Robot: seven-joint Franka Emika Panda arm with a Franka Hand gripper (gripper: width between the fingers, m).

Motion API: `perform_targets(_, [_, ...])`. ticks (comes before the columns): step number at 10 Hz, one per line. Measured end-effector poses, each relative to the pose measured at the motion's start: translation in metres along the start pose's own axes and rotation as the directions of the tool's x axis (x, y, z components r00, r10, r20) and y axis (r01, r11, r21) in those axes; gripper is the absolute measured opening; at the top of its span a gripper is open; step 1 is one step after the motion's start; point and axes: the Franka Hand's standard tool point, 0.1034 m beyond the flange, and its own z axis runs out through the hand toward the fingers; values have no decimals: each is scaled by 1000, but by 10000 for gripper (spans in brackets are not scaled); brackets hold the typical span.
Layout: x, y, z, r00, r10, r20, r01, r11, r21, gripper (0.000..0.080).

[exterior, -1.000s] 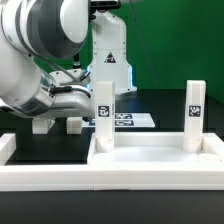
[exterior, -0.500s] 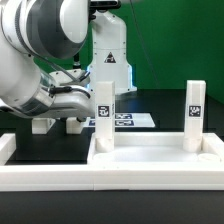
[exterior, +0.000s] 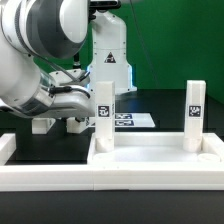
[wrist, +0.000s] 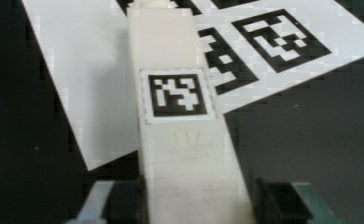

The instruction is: Assemble desk

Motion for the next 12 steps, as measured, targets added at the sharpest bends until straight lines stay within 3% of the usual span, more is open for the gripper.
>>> perform_targets(4, [-2, -1, -3, 1000, -2, 2, 2, 1000, 2, 285])
perform_targets(7, [-40, -16, -47, 998, -41, -42, 42, 999, 22, 285])
perform_targets(8, [-58, -30, -62, 997, -34, -71, 36, 999, 35, 287])
perform_targets(9, [-83, -48, -67, 997, -5, -83, 9, 999, 47, 287])
perform_targets(10, [-95, -70, -70, 990, 37, -133, -29, 998, 63, 287])
perform_targets(12, [-115, -129, -92, 965, 103, -241, -87, 993, 74, 287])
